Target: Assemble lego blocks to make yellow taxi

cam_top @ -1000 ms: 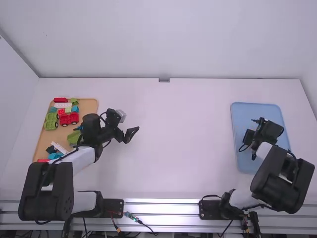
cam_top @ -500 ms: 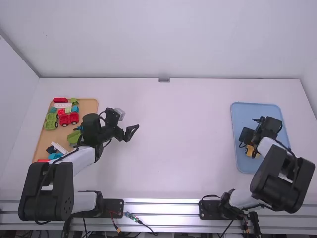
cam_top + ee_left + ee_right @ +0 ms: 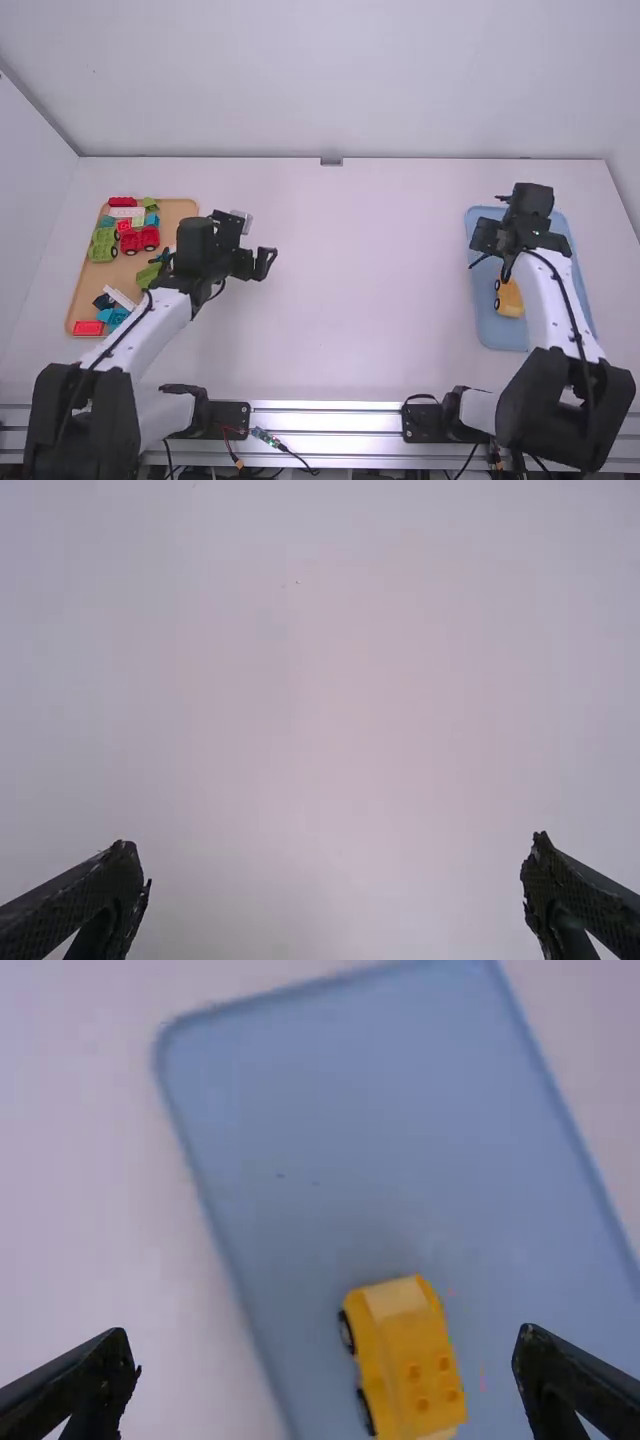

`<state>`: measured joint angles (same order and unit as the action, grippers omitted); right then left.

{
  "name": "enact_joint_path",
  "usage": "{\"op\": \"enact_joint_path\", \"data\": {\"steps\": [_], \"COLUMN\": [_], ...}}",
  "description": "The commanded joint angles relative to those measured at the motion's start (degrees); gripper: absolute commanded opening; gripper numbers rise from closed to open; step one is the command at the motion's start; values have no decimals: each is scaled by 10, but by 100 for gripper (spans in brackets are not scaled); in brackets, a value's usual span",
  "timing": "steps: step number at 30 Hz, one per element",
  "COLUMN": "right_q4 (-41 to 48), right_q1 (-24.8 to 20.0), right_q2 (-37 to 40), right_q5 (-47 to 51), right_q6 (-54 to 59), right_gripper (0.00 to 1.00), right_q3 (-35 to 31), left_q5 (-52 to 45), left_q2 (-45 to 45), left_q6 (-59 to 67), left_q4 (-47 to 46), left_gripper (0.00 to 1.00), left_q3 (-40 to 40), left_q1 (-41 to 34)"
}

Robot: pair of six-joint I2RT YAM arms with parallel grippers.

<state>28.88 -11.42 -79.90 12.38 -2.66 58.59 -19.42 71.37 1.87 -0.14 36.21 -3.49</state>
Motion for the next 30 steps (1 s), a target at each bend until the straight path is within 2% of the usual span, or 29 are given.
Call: {"op": "enact_joint_path", "data": {"steps": [1,5,7,11,23,27,30], "right_q4": [10,39,57,77,-10,-50,-80], "right_q1": [44,115,148,196,114,114,114], "right_q2": [32,66,80,96,183,223,253], "right_q5": [6,5,7,7,-80,-121,-124], "right_q6": [-6,-1,1,2,27,27,27], "right_gripper": [99,99,99,99,84,77,71], "right_q3": [10,10,10,9,-78,-119,-149], "left_q5": [92,173,180,175,194,194,194], "left_q2": [-35,-63,-73,-90,-179,-220,-252], "left_q6": [-11,-57,-68,-61,-19,-19,-19], "left_q4": [-60,-201,-255,-300,-211,-169,-138], "left_gripper": [99,99,99,99,83,76,70], "left_q3": [55,128,160,187,98,57,25], "left_q1": [-26,-59,-75,-89,0,35,35]}}
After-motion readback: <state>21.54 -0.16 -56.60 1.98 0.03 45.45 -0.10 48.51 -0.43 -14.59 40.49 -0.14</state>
